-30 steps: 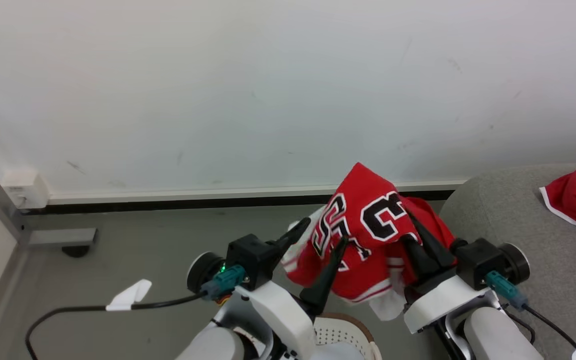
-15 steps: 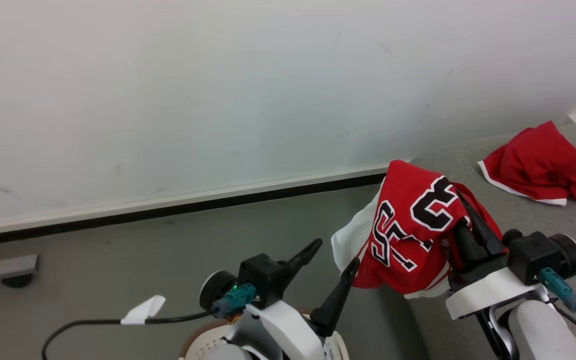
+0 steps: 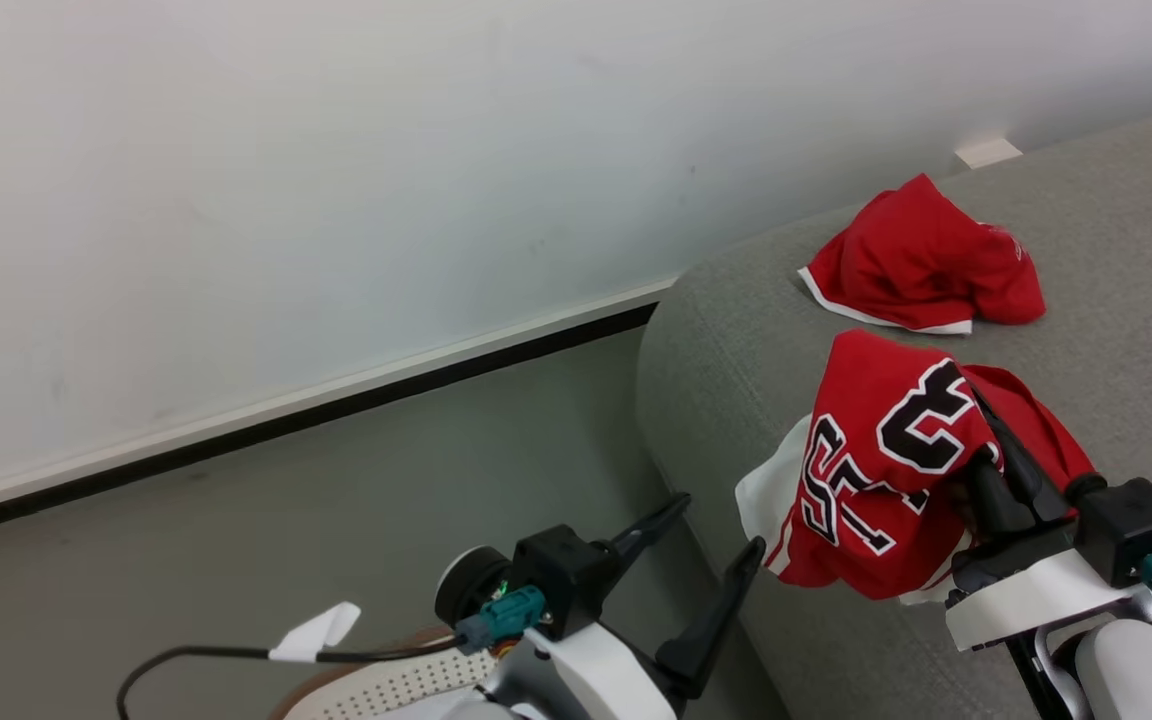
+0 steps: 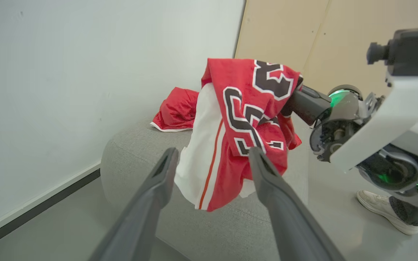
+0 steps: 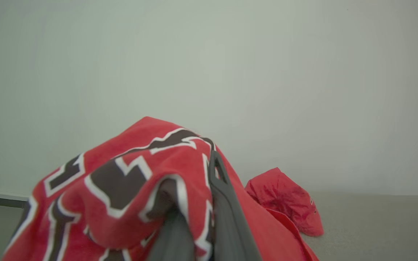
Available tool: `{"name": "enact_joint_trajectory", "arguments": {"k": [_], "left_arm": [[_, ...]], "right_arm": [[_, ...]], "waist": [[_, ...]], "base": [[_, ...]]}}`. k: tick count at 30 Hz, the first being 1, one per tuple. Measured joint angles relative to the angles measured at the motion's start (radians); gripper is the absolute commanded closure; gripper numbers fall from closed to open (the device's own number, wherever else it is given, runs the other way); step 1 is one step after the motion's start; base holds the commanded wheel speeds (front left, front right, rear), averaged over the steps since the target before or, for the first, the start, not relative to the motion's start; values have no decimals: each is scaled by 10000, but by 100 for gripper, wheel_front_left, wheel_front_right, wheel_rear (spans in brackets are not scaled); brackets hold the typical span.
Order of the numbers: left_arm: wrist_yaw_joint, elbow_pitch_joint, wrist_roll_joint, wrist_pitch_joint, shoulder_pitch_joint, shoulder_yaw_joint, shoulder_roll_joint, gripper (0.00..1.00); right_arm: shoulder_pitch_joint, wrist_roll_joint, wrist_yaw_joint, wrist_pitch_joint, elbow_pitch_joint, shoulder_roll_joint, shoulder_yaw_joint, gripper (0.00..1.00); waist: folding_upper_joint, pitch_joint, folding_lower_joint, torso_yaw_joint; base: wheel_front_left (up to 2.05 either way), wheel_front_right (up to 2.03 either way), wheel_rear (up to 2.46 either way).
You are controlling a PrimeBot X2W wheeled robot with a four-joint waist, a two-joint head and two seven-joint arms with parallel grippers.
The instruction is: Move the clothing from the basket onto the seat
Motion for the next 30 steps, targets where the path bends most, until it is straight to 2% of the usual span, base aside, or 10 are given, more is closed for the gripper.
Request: {"name": "enact_joint_trajectory", "arguments": {"k": [8,12,20,26,30], "left_arm": [[-167,-186,42,117,-269,-213,25,0],[-410,-380,307,313,-1018,-163,190,0],[-989,-963,637,621,-2796,23,663,0],[-1198,-1442,805,508,-3748,107,765,0],[-1229,-1524,813,374,-3875,178,909,0]], "right_arm": [[91,199,0,230,-303,-4,-309,100],[-631,230,0,309,-495,-153,-976,100],[-3679,-144,0,732,-263,-704,-2897,100],[-6088,-976,0,1342,744,-1498,-4798,100],[-6991,-1776,0,1488,1774,-1883,-6261,100]], "waist": [[0,582,0,-371],[0,1273,1,-273],[0,3483,3,343],[0,5183,4,941],[0,6061,5,1394]], "base": [[0,0,0],[0,0,0],[0,0,0],[0,0,0],[0,0,0]]}}
